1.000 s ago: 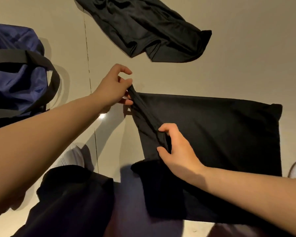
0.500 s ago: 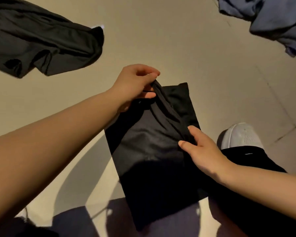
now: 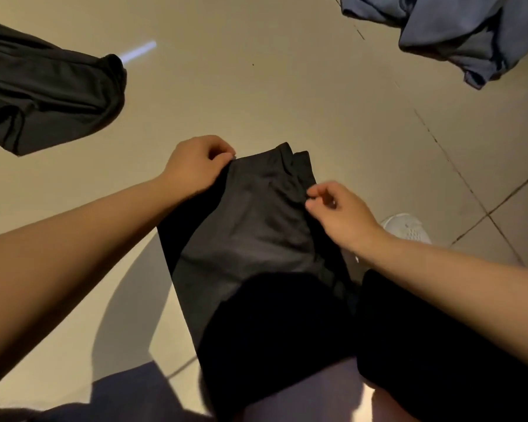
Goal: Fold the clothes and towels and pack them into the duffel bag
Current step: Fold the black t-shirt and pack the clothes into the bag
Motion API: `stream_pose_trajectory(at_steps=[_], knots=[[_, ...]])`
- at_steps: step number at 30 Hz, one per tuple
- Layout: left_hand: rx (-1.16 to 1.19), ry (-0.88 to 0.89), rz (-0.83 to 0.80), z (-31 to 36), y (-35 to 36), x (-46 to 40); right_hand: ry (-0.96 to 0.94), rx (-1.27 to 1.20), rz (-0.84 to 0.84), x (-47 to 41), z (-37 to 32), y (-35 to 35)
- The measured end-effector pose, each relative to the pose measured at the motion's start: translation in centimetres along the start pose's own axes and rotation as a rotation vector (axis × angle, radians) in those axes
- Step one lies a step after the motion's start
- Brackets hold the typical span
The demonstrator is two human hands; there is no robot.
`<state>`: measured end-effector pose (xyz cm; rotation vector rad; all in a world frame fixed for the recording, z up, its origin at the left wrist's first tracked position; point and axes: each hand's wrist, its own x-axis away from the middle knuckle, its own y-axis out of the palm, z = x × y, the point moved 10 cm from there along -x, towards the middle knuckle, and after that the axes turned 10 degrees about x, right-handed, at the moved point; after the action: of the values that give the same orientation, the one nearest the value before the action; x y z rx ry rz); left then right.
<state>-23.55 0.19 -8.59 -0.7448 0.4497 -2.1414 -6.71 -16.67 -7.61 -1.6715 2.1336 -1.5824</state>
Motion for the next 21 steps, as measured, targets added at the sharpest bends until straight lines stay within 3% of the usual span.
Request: stream_pose_trajectory(at_steps=[4,10,16,21], knots=[[0.012,-0.013,-0.132,-0.3,0.4,0.8,-0.128,0.211,0.104,-5.0,-3.3,-2.9],[-0.163,0.024,-0.166,-1.0,-0.4,1.3,-0.131,0.382,-0.062,-8.8,-4.1,-1.2],[-0.223,-0.035,-0.201,-4.1,-2.5,2.7,-0.089,0.378,0.091,-9.3,-5.4,-2.9],[-0.126,0.015,-0.112,-5.0,-4.2,3.9,-0.075,0.309,0.269,-8.2,-6.2,-4.6]])
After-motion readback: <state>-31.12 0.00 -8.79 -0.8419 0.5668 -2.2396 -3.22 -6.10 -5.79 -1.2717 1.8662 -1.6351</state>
